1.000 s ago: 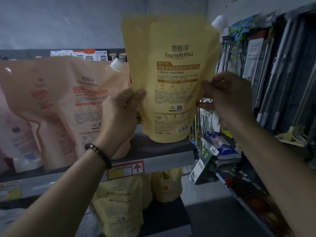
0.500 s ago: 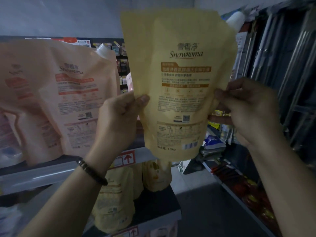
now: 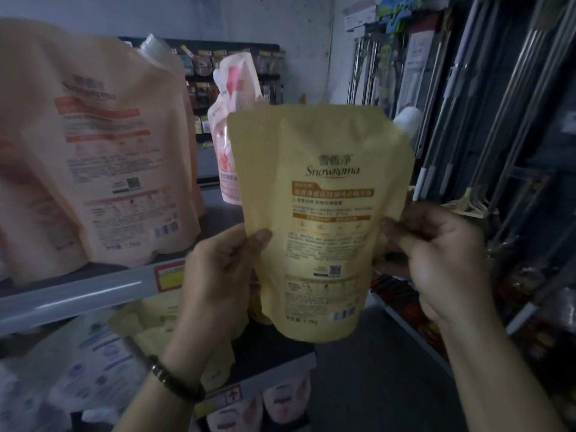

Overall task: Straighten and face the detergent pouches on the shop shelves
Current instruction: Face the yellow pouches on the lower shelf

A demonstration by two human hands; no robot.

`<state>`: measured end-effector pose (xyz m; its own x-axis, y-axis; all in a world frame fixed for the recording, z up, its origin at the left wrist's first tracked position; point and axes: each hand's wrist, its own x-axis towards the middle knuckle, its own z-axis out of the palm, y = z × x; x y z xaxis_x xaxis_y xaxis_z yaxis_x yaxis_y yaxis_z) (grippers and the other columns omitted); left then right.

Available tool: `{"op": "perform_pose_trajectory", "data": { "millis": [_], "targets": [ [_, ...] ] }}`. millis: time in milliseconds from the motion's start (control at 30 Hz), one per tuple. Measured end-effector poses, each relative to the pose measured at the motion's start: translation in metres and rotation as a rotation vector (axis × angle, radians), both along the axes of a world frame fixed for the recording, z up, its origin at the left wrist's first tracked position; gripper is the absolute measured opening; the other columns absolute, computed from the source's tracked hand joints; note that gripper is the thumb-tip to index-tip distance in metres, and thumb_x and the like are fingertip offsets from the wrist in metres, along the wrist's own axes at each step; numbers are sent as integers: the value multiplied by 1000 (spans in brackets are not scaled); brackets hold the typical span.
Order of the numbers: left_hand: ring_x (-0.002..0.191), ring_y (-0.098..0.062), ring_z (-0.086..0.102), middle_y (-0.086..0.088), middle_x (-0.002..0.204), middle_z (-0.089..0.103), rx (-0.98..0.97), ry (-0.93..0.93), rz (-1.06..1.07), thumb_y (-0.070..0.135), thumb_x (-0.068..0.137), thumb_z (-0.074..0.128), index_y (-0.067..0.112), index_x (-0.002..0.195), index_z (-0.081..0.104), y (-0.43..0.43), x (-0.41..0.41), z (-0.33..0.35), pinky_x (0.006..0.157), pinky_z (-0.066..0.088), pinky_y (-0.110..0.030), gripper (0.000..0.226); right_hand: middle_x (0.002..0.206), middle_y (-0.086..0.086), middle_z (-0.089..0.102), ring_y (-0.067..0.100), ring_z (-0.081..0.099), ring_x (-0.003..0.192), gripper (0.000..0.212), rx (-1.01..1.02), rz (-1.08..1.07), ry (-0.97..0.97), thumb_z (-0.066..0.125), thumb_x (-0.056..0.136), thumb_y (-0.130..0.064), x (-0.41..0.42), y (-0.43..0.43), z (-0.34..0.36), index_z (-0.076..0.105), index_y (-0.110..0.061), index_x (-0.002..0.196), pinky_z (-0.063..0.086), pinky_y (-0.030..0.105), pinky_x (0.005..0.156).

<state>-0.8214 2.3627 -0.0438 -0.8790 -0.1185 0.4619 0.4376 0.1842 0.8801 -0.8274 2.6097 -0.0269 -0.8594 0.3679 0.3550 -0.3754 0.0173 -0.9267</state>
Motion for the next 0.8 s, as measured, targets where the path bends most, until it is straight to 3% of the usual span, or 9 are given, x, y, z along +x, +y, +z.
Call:
{"op": "perform_pose_trajectory", "data": {
  "millis": [67, 167, 300, 433, 500, 600, 667, 800],
  "targets": [
    [76, -27, 78, -3, 87, 80, 5, -54, 11, 25, 103, 63, 32, 98, 80, 2, 1, -14, 65, 64, -57, 19, 93, 9, 78, 27, 79, 84, 6, -5, 2, -38, 73, 96, -3, -1, 1, -16, 69, -6, 92, 66, 46, 64],
    [75, -32, 76, -9, 85, 78, -23, -118, 52, 27, 104, 64, 24, 93, 80, 2, 0, -35, 64, 62, -59, 20, 90, 7, 79, 25, 79, 83, 9, -2, -1, -98, 74, 96, -3, -5, 3, -42, 70, -9, 89, 66, 43, 65],
    [80, -24, 78, 1, 86, 81, 2, -197, 48, 22, 105, 63, 26, 93, 80, 5, -1, -60, 65, 66, -45, 21, 87, -1, 80, 23, 79, 82, 14, 81, -37, -174, 79, 93, -11, -16, 3, -73, 76, -23, 86, 65, 46, 70],
    [87, -14, 78, 12, 93, 82, 106, -299, 33, 18, 105, 63, 28, 101, 80, 4, -8, -85, 67, 66, -31, 20, 86, -4, 80, 20, 79, 80, 11, 155, -45, -233, 83, 91, -15, -34, 4, -102, 77, -22, 86, 66, 54, 70],
    [87, -14, 78, 14, 93, 81, 45, -307, 63, 23, 105, 64, 35, 96, 81, 1, -13, -99, 72, 67, -40, 22, 87, -4, 81, 20, 79, 81, 10, 187, -20, -248, 82, 91, -16, -43, 4, -116, 78, -24, 87, 65, 58, 75],
    [79, -26, 76, 2, 83, 77, -5, -315, 114, 29, 103, 66, 33, 83, 78, -5, -22, -123, 74, 65, -57, 24, 87, 0, 81, 22, 80, 81, 10, 192, 27, -250, 80, 92, -12, -54, 3, -139, 78, -21, 87, 64, 60, 78],
    [76, -32, 75, -6, 77, 75, 5, -341, 138, 31, 103, 67, 26, 83, 76, -10, -28, -140, 72, 63, -61, 22, 87, 3, 80, 22, 80, 82, 14, 174, 62, -271, 80, 92, -11, -62, 0, -153, 77, -23, 85, 65, 59, 79],
    [86, -34, 76, -9, 90, 79, 45, -394, 189, 27, 103, 67, 23, 93, 78, -12, -33, -167, 78, 63, -62, 15, 82, 5, 79, 28, 79, 83, 8, 195, 151, -307, 78, 88, -23, -69, -7, -167, 76, -21, 80, 66, 57, 76]
  ]
}}
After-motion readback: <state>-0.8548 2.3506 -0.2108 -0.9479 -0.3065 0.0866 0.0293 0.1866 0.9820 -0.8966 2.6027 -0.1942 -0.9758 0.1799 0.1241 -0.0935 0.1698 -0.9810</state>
